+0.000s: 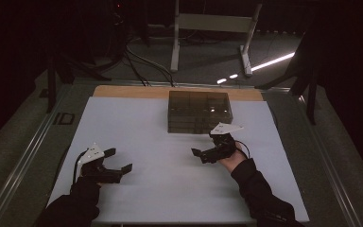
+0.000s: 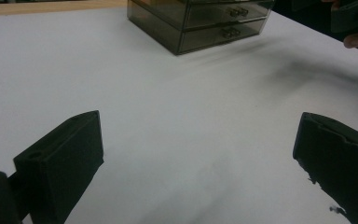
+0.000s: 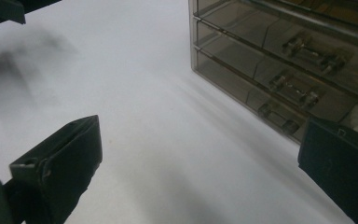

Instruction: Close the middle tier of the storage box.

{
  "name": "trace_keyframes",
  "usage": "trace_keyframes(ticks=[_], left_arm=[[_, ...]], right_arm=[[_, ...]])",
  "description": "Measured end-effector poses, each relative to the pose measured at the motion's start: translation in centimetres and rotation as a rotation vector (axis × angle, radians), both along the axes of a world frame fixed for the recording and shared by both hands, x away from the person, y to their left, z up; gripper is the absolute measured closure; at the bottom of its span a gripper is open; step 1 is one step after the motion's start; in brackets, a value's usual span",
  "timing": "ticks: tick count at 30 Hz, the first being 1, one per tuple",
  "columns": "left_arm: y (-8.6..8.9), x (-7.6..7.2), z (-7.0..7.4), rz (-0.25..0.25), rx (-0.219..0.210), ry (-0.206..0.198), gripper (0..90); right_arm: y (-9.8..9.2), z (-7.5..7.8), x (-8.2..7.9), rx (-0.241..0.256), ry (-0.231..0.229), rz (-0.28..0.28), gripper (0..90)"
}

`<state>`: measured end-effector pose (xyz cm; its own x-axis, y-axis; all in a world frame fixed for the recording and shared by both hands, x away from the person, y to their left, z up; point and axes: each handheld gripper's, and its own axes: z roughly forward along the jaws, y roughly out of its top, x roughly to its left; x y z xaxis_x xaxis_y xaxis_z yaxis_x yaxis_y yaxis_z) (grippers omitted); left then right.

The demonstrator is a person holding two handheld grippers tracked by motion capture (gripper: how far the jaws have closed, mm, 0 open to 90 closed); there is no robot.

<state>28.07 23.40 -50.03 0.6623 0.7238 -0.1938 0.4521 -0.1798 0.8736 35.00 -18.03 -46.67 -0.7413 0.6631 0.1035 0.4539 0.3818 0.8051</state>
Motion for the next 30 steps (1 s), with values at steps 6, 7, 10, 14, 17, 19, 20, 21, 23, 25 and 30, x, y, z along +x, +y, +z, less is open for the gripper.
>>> trace_keyframes(ticks=[6, 7, 10, 14, 17, 19, 20, 21, 23, 25, 30], left_arm=[[-0.1, 0.0, 0.0, -0.002, 0.003, -0.002, 3.2], [-0.1, 0.0, 0.0, -0.002, 0.003, -0.002, 3.2], [-0.1, -0.1, 0.0, -0.003, 0.003, -0.002, 3.2], [-0.1, -0.1, 0.0, -0.004, 0.003, -0.001, 3.2], [-0.2, -0.1, 0.0, -0.007, 0.007, -0.002, 3.2], [-0.2, -0.2, 0.0, -0.007, 0.009, -0.002, 3.2], [-0.2, -0.2, 0.0, -0.008, 0.008, -0.002, 3.2], [-0.2, -0.2, 0.0, -0.01, 0.01, -0.003, 3.2], [-0.2, -0.3, 0.0, -0.01, 0.011, -0.003, 3.2], [-0.2, -0.3, 0.0, -0.011, 0.011, -0.003, 3.2], [-0.2, -0.4, 0.0, -0.015, 0.01, -0.004, 3.2]], right_arm=[[-0.8, -0.5, -0.7, -0.011, -0.016, 0.008, 0.1], [-0.9, -0.6, -0.8, -0.009, -0.017, 0.01, 0.1], [-1.3, -1.0, -1.3, -0.004, -0.027, 0.019, 0.1], [-1.7, -1.1, -1.6, 0.005, -0.03, 0.02, 0.1], [-2.1, -1.3, -2.1, 0.008, -0.035, 0.021, 0.1], [-2.5, -1.4, -2.4, 0.012, -0.036, 0.019, 0.1], [-2.7, -1.4, -2.5, 0.013, -0.039, 0.012, 0.1], [-2.9, -1.5, -2.6, 0.017, -0.039, 0.012, 0.1], [-3.3, -1.6, -2.9, 0.022, -0.035, 0.008, 0.1], [-3.7, -1.7, -3.2, 0.021, -0.03, 0.008, 0.1], [-4.8, -2.0, -4.0, 0.021, -0.032, -0.003, 0.1]])
